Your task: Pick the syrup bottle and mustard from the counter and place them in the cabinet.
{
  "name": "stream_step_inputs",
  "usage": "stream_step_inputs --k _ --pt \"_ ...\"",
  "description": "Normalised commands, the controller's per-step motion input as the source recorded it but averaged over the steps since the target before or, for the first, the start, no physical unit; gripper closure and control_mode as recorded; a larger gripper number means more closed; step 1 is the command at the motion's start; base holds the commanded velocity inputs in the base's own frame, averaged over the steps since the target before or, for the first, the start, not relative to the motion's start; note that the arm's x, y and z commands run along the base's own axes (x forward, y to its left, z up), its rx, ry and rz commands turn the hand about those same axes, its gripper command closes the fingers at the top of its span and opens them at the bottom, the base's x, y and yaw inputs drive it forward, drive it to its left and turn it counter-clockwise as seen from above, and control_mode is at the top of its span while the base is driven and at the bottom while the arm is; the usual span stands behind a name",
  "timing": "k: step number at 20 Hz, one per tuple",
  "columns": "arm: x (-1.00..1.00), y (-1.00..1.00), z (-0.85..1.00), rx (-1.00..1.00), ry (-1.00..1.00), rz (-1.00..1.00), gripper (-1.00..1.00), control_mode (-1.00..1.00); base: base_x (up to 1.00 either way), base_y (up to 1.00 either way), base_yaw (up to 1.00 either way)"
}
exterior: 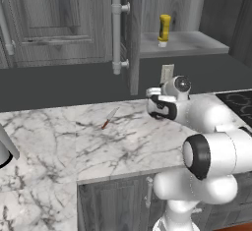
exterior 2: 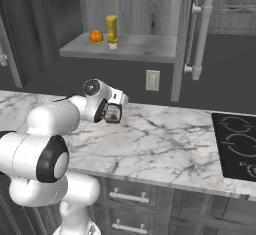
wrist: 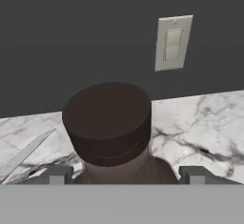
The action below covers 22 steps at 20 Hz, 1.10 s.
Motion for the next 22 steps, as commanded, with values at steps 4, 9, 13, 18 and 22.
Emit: stream_step_inputs --k 4,9,13,18,22 --pt "-0.26 -0.02 1.00 -0.04 0.00 0.00 1.00 -1.00 0.00 0.00 0.00" --pt "-0.31 -0.26 0.85 -0.09 -0.05 0.00 1.00 -1.00 0.00 0.00 0.00" --pt "-0.30 -0.53 0.63 -0.10 -0.11 0.00 1.00 -1.00 0.00 0.00 0.00" --pt "-0.35 -0.61 0.58 -0.08 -0.15 0.00 1.00 -1.00 0.00 0.00 0.00" --pt "-0.32 -0.68 0.60 -0.01 -0.19 -0.05 1.00 -1.00 0.00 0.00 0.00"
